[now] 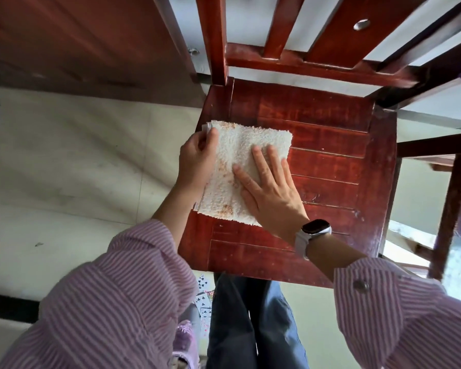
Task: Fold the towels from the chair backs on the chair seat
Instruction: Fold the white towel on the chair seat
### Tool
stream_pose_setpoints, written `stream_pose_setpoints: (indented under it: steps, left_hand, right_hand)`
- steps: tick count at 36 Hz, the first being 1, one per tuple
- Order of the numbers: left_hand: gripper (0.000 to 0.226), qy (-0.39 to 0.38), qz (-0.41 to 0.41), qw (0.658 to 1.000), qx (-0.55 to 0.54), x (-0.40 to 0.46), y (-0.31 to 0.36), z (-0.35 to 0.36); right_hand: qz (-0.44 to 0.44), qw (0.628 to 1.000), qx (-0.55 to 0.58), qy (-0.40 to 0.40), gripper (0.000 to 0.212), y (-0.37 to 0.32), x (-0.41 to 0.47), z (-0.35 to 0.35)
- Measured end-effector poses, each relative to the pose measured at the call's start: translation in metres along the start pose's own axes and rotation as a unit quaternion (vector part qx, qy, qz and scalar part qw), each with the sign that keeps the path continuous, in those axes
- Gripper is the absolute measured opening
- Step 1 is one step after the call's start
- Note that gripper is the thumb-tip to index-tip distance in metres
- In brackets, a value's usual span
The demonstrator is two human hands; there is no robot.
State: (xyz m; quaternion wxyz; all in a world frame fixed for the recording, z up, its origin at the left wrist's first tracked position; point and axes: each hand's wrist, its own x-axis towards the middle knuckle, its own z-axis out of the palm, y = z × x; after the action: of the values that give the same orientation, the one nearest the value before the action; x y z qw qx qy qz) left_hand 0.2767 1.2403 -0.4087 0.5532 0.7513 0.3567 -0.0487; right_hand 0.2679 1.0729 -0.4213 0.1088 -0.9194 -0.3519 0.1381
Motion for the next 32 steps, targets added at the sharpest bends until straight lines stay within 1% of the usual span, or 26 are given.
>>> stream_pose_setpoints:
  steps: [1, 2, 3, 5, 7, 9, 12, 15, 17, 20, 22, 25, 27, 29, 30, 31, 32]
  left_hand:
    - [0.041, -0.018, -0.025, 0.999, -0.024, 0.004, 0.002, -0.001]
    - [0.041, -0.026, -0.032, 0.999, -0.027, 0.007, 0.004, -0.002]
    - [0.04, -0.023, -0.016, 1.0, -0.013, 0.009, 0.004, -0.003]
    - [0.032, 0.016, 0.055, 0.997, 0.049, 0.011, -0.001, -0.004]
    - [0.024, 0.055, 0.108, 0.986, 0.117, 0.011, -0.008, -0.004]
    - [0.026, 0.074, 0.124, 0.977, 0.157, 0.01, -0.015, -0.004]
    - [0.029, 0.094, 0.087, 0.978, 0.163, 0.005, -0.018, -0.008]
    - [0.032, 0.078, 0.058, 0.978, 0.186, -0.012, -0.022, -0.01]
    - [0.035, 0.06, 0.064, 0.967, 0.237, -0.028, -0.027, -0.011]
    - [0.037, 0.087, 0.078, 0.944, 0.309, -0.043, -0.033, -0.011]
    - [0.037, 0.108, 0.073, 0.937, 0.323, -0.042, -0.034, -0.009]
    - [0.034, 0.124, 0.068, 0.929, 0.342, -0.035, -0.034, -0.004]
    - [0.031, 0.139, 0.07, 0.931, 0.331, -0.032, -0.034, -0.003]
    - [0.031, 0.151, 0.087, 0.933, 0.315, -0.03, -0.032, -0.004]
    - [0.032, 0.15, 0.105, 0.93, 0.318, -0.029, -0.031, -0.006]
    - [0.035, 0.149, 0.13, 0.921, 0.336, -0.028, -0.031, -0.007]
    - [0.039, 0.146, 0.162, 0.906, 0.362, -0.026, -0.03, -0.009]
  right_hand:
    - [-0.005, 1.0, -0.006, 0.004, 0.044, 0.001, 0.0, 0.0]
    - [-0.009, 1.0, -0.008, 0.002, 0.044, 0.001, 0.0, 0.0]
    - [-0.012, 1.0, -0.008, -0.002, 0.044, 0.001, 0.0, -0.001]
    - [-0.017, 1.0, -0.008, -0.013, 0.044, 0.001, 0.001, -0.003]
    - [-0.022, 1.0, -0.012, -0.017, 0.044, 0.0, 0.002, -0.004]
    - [-0.021, 0.999, -0.021, -0.025, 0.043, -0.001, 0.003, -0.004]
    - [-0.009, 0.998, -0.027, -0.056, 0.045, -0.004, 0.005, -0.004]
    - [0.005, 0.997, -0.014, -0.074, 0.048, -0.007, 0.006, -0.005]
    - [0.009, 0.997, -0.013, -0.08, 0.049, -0.008, 0.006, -0.006]
    - [0.009, 0.996, -0.013, -0.088, 0.05, -0.01, 0.006, -0.007]
    - [0.009, 0.998, -0.001, -0.065, 0.047, -0.01, 0.005, -0.007]
    - [0.011, 0.998, 0.066, 0.002, 0.046, -0.007, 0.001, -0.014]
    - [0.056, 0.989, 0.133, 0.04, 0.048, -0.005, -0.004, -0.022]
    - [0.162, 0.959, 0.223, 0.066, 0.044, -0.005, -0.011, -0.03]
    - [0.223, 0.937, 0.262, 0.067, 0.041, -0.005, -0.015, -0.034]
    - [0.277, 0.916, 0.286, 0.051, 0.039, -0.006, -0.019, -0.036]
    - [0.317, 0.9, 0.297, 0.016, 0.039, -0.007, -0.023, -0.036]
